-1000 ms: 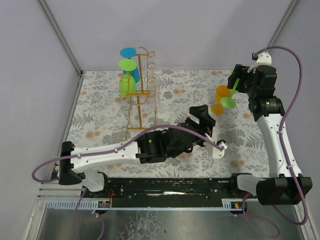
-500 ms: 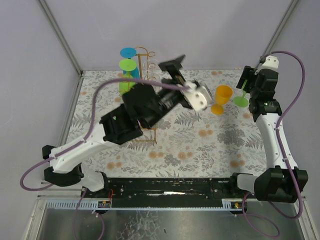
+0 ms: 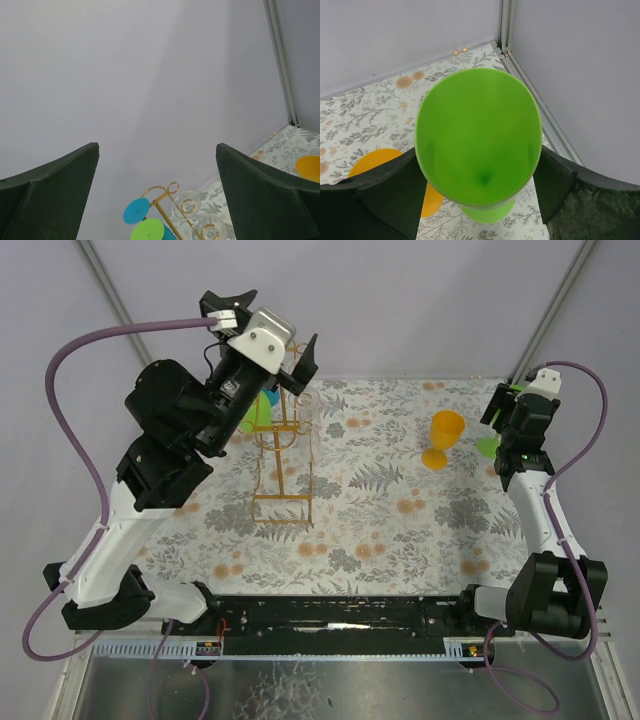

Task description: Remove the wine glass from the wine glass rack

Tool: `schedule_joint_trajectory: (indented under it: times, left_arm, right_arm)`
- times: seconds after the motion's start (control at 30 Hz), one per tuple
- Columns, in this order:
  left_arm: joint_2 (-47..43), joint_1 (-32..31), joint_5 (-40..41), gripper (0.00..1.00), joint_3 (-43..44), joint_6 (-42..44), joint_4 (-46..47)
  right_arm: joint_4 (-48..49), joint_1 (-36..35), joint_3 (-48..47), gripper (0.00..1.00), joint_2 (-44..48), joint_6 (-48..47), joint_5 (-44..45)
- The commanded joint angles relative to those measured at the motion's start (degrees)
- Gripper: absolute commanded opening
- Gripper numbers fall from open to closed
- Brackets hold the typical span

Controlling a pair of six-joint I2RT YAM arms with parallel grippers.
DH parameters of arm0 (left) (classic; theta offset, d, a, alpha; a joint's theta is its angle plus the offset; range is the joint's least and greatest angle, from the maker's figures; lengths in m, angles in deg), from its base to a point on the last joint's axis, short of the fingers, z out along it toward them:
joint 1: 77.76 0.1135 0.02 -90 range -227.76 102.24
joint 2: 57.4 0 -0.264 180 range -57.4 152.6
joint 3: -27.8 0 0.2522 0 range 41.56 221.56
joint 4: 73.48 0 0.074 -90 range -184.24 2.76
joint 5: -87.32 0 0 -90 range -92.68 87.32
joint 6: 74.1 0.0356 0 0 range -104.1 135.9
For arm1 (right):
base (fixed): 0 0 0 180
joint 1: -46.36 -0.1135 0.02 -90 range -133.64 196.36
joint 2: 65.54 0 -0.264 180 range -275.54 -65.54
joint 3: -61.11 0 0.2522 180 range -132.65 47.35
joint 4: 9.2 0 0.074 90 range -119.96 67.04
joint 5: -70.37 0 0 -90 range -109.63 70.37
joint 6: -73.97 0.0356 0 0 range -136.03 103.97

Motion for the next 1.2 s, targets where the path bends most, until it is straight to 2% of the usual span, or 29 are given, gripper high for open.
schedule_joint_trajectory:
  times: [0.0, 0.13, 0.3, 0.7, 1.17]
  left_arm:
    - [-1.3, 2.9, -1.6, 1.0, -0.7, -7.4, -2.1]
    - [-2.9, 4.3, -2.2, 1.0, -2.9, -9.0, -2.2]
    - [-3.2, 5.1, -2.9, 1.0, -3.2, -10.2, -3.2]
    - [-4.6, 5.9, -2.8, 1.0, -5.7, -10.4, -3.6]
    - [-7.1, 6.6, -2.4, 1.0, -8.4, -10.1, -3.4]
  right_arm:
    - [13.4, 0.1, 4.4, 0.79, -1.4, -0.2, 0.6]
    - [20.1, 0.1, 10.0, 0.79, -1.8, -0.4, -0.3]
    - [35.4, 0.1, 18.7, 0.79, -2.4, -3.4, -4.3]
    - [44.4, 0.1, 20.5, 0.8, -9.7, -3.9, -6.3]
    - [48.0, 0.1, 20.6, 0.85, -16.7, -3.1, -4.3]
